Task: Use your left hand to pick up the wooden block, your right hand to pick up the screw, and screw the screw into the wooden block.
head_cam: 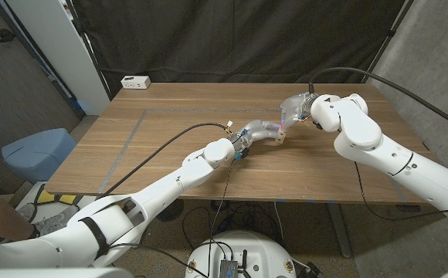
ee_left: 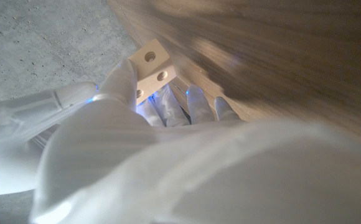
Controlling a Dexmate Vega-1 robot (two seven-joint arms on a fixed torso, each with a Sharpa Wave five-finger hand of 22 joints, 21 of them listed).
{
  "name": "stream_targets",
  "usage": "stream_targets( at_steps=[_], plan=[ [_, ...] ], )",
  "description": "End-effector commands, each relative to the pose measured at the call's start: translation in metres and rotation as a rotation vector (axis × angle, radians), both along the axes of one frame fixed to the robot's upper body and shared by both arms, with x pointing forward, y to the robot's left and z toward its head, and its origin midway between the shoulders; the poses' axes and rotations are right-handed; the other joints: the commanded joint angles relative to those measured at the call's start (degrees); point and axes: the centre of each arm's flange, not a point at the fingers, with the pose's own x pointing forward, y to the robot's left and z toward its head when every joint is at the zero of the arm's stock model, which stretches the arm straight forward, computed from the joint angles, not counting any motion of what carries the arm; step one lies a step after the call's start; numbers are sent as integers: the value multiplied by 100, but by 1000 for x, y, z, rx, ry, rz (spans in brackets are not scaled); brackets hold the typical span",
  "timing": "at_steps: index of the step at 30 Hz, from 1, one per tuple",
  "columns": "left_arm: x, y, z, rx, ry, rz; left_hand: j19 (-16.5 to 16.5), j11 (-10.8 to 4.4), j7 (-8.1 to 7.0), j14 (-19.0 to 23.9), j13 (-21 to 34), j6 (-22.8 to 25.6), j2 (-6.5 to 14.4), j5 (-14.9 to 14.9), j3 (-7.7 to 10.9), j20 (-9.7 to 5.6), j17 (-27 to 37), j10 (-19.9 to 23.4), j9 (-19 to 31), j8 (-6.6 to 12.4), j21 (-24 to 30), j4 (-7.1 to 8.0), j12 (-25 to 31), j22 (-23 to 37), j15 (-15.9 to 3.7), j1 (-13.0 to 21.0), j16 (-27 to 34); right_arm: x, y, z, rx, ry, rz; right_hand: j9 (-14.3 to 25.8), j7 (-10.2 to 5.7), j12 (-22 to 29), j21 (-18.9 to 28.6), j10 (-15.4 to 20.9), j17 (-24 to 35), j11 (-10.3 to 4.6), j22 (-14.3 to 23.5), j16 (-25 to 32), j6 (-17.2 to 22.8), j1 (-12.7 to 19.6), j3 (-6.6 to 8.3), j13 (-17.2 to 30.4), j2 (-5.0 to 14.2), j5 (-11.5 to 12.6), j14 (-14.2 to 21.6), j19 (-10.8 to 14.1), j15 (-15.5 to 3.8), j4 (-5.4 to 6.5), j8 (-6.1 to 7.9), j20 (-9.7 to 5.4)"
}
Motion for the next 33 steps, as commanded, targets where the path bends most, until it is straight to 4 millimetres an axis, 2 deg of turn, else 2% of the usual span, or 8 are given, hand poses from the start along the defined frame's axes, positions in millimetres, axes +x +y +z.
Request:
stream_targets(
  at_steps=[1,9,17,33],
  plan=[
    [-2,-2,0,1,-1,-2,25,-3,177,29,217,232,74,20,196,2,13,53,25,34,17,151,46,22,-178,-82,6,-1,-2,-1,-1,-17,3,46,19,45,38,56,21,-25,13,49,142,91,54,19,36,41,49,34,-44,36,83,-57],
    [-3,-2,-1,1,0,-2,23,-5,185,34,213,237,70,20,200,3,12,53,25,36,17,153,44,22,-174,-94,5,-1,-2,-2,-1,-22,6,84,23,70,47,131,26,-69,14,81,286,137,53,17,75,31,99,64,-64,67,182,-82],
    [-4,-3,-2,-1,-1,-2,22,0,201,34,211,240,76,22,209,2,12,57,25,37,17,157,45,22,-169,-108,4,-2,-3,-3,2,-29,8,120,27,85,55,195,27,-107,13,100,449,231,90,16,66,37,159,102,-100,49,288,-97],
    [-5,-4,-3,1,-1,0,20,2,194,31,209,238,84,28,228,6,10,57,24,35,17,159,45,22,-158,-125,1,-3,-4,-5,11,-36,15,177,27,114,62,331,49,-97,13,124,672,206,103,14,75,36,217,154,-125,106,442,-131]
  ],
)
